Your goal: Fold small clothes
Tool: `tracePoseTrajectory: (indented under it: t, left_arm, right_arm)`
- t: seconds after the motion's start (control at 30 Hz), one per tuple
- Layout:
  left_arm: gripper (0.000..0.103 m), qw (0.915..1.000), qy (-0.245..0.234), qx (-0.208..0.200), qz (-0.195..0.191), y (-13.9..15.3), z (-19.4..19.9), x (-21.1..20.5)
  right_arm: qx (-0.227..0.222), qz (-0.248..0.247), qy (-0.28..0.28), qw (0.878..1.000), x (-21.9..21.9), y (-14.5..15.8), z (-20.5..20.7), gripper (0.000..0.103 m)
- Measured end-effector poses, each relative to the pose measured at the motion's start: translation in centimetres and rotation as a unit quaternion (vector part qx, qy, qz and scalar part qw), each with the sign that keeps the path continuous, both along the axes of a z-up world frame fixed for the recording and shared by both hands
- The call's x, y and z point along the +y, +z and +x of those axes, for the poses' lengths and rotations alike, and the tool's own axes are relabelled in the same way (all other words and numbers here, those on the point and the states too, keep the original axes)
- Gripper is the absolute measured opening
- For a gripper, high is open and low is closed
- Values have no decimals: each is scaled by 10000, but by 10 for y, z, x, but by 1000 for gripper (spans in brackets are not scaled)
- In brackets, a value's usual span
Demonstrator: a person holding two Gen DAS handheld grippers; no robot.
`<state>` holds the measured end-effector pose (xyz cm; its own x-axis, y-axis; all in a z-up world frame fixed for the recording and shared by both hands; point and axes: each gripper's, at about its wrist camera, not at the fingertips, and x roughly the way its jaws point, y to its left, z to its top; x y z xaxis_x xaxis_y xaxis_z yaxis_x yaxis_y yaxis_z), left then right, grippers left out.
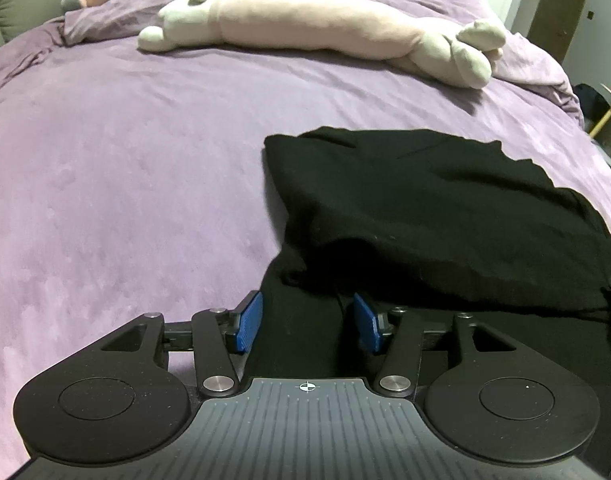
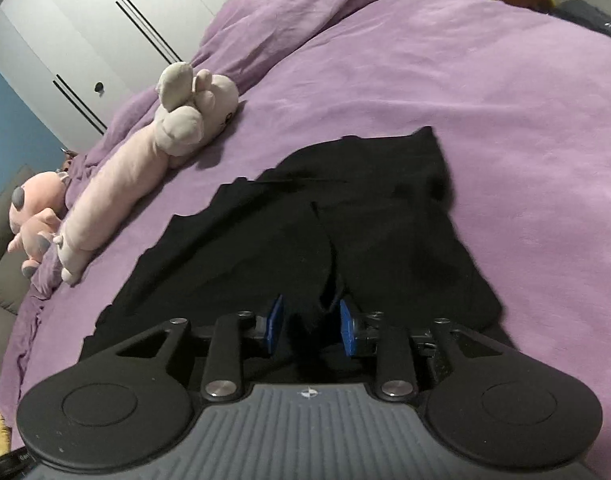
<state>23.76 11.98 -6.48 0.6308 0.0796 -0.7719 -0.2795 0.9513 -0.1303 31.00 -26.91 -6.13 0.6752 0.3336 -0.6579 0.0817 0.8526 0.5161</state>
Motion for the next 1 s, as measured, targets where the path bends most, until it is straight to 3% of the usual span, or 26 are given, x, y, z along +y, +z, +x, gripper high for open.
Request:
tracePoseTrajectory:
  t: [0.03,0.13,0.23,0.33,0.4,0.47,0.53,0.6,0.7,0.83,0.93,1.0]
  left_arm:
    - [55,10000,7,20,10,0,1,0]
    - [56,9999,-25,81,96,-2,6,-3]
    - [56,9995,-66,107,284,-4,11,-6]
    - [56,9994,-25,115,326,-7,14,-5]
    - [56,9995,26,116,297,-7,17,-3]
    - [57,9995,48,140,276,-6,17,-2]
    - [57,9995,65,148,256,-3,15,0]
    - [57,9993,142,116,311,3,11,4]
    - [57,9992,234,-65,328,15,6,8]
    - [57,9992,143,-251,269,25,21,-2]
    - [57,9997,-172,-184,81,15,43,-14]
    - [57,9995,-230,-57,188,3,55,-21]
  right_arm:
    - [5,-10,48,10000,3,0,4,28]
    - [-62,-443,214,9988,13,7,11,4]
    - [-1084,-1066,162,9882,20,41,-10,4]
    - [-1682,-1549,-323,9730,16,61,-28,4]
    - [-1477,-1818,-287,9718,10,53,-25,5]
    - [-725,-1830,-263,9801,0,32,-14,6]
    - [-322,-1681,-466,9841,-11,22,-12,13]
    - [-393,-1390,-845,9859,-21,23,-21,14]
    - [-563,-1226,-922,9866,-18,31,-25,16]
    - [-702,-1056,-284,9915,8,35,-18,17]
    - [-425,-1062,476,9923,35,24,-2,18]
    - [-48,-1443,802,9863,47,11,1,17]
